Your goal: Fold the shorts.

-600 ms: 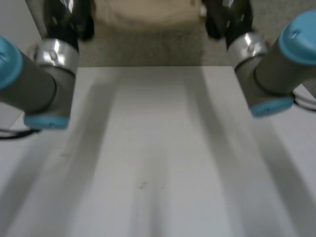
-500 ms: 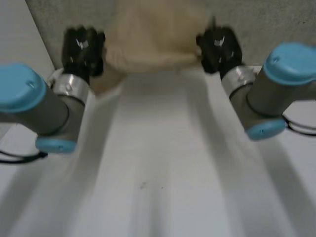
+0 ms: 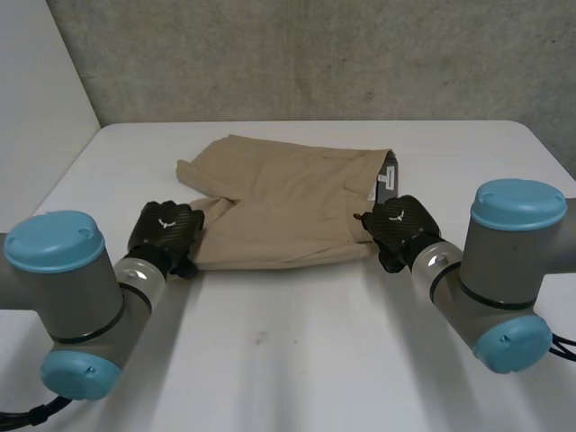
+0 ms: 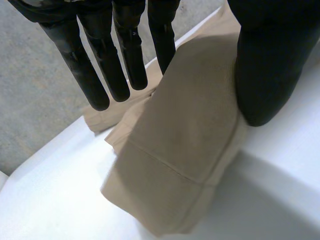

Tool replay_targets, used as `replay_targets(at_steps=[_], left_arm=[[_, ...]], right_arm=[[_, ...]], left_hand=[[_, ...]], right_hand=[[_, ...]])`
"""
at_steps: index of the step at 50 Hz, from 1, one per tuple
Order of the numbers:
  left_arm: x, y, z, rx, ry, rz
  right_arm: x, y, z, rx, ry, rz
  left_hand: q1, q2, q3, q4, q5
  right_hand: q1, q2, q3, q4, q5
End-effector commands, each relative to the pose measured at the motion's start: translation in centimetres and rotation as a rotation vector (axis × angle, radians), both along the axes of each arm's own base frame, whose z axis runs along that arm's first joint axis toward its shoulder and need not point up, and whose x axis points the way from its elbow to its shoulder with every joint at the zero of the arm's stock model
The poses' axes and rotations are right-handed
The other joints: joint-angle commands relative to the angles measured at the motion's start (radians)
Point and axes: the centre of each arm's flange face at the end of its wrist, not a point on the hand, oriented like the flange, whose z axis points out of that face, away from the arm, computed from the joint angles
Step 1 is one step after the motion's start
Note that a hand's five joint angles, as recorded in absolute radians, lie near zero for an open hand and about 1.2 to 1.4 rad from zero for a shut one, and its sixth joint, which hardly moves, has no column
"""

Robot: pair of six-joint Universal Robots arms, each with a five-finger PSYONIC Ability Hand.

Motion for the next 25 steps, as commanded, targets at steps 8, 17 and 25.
replay_targets(at_steps=[8, 17, 25], left_arm=[[2.8, -0.1, -0.7, 0.106, -0.024, 0.067], [3.8, -0.9, -1.2, 0.136, -0.001, 0.049], [4.1, -1.1, -1.2, 0.139, 0.002, 0.058]], right_arm=[[-1.5, 1.0, 0.1, 0.112, -0.127, -0.077], [-1.6, 0.9, 0.0, 0.124, -0.139, -0.084], [-1.7, 1.1, -0.2, 0.131, -0.136, -0.087]], left_hand=[[0.123, 0.124, 0.120, 0.127, 0.128], [0.223, 0.223, 0.220, 0.226, 0.227], [0.680, 0.681, 0.677, 0.684, 0.685]], right_hand=[[0.418, 0.219, 0.214, 0.205, 0.243], [0.418, 0.219, 0.214, 0.205, 0.243], [0.418, 0.219, 0.214, 0.205, 0.243]])
